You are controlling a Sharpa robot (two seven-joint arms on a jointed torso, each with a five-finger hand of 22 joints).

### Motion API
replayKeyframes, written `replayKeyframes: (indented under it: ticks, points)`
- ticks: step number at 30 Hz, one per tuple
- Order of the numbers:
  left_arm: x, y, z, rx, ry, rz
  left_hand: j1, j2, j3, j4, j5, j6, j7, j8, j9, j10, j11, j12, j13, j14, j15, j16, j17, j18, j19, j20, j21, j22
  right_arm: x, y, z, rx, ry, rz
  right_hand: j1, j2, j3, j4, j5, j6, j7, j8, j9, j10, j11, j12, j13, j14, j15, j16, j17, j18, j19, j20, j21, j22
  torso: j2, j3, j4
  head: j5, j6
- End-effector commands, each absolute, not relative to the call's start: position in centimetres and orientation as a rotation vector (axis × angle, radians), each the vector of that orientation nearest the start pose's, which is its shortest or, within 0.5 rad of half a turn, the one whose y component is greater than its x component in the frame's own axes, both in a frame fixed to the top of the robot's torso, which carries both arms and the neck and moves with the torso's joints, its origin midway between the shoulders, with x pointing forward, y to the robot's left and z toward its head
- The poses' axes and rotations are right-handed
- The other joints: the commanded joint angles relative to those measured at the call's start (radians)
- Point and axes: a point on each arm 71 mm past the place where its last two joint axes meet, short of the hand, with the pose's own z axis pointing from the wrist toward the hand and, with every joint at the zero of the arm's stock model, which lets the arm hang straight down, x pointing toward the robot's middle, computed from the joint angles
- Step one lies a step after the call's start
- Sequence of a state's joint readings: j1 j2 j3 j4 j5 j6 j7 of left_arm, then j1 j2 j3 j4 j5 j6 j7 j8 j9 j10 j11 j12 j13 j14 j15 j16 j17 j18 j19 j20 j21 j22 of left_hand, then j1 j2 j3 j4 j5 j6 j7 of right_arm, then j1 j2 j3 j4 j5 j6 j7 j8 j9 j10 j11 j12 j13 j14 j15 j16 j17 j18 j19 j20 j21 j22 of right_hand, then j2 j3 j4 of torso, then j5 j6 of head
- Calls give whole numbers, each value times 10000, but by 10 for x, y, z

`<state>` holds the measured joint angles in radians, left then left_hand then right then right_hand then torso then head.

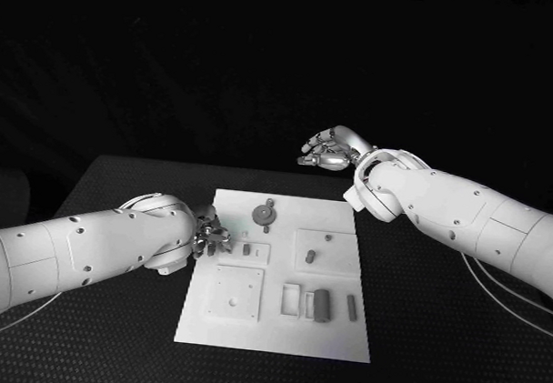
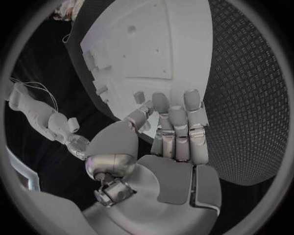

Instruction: Assemble the parts on the task board

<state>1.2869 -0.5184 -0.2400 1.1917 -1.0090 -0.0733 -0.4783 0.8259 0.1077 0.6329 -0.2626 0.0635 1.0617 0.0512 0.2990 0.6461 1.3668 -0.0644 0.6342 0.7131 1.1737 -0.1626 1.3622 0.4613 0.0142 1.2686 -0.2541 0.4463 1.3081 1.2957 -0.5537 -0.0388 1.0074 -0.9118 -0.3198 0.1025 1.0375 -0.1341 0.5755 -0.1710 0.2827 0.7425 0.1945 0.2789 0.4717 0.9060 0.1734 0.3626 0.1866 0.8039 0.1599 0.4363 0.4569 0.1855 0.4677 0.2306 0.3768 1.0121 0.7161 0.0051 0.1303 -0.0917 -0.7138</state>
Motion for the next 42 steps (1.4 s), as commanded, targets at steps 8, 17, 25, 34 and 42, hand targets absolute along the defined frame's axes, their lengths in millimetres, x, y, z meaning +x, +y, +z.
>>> replayKeyframes:
  ticks: [8,17,25,34,42]
  points:
    - [526,153,-256,-1852,22166,-3260,-101,25,68,-29,67,688,-66,57,19,75,-16,79,24,41,-66,39,2,-114,38,-62,68,246,586,-205,-156,3053,15748,8469,120,26,-78,-1,41,-45,224,21,-16,56,11,-43,-36,-3,107,-64,21,-165,-88,-5,-67,29,6,-1,0,-37,0]
    - [527,153,-256,-1759,22099,-3150,-118,25,85,-40,74,700,-73,61,23,86,-24,99,35,56,-76,55,2,-112,52,-71,94,247,586,-205,-156,3054,15736,8475,124,24,-82,1,41,-44,227,23,-20,63,11,-46,-53,-3,115,-79,26,-171,-96,-5,-77,39,7,-2,4,-56,-5]
    - [529,153,-256,-1688,21987,-3063,-138,30,102,-47,77,715,-83,67,28,103,-35,127,50,76,-88,77,4,-110,71,-82,126,247,585,-204,-156,3038,15738,8516,124,22,-88,7,41,-43,230,26,-24,69,12,-49,-71,-8,123,-97,31,-178,-105,-5,-88,50,11,1,5,-66,-9]
    - [528,150,-257,-1590,22074,-3091,-144,34,124,-64,81,724,-91,70,31,109,-43,147,61,89,-98,93,3,-108,82,-92,151,247,585,-204,-156,3041,15743,8521,128,17,-94,12,41,-43,235,28,-30,77,12,-54,-95,-16,136,-122,37,-187,-121,-6,-104,64,13,-1,4,-82,-16]
    - [526,149,-259,-1366,22405,-2995,-156,31,133,-71,81,727,-93,70,33,109,-45,158,68,92,-101,100,1,-110,84,-95,166,246,585,-204,-156,3044,15752,8521,129,17,-95,13,41,-43,236,28,-31,78,12,-55,-99,-15,138,-126,38,-188,-122,-6,-106,67,12,-2,5,-99,-37]
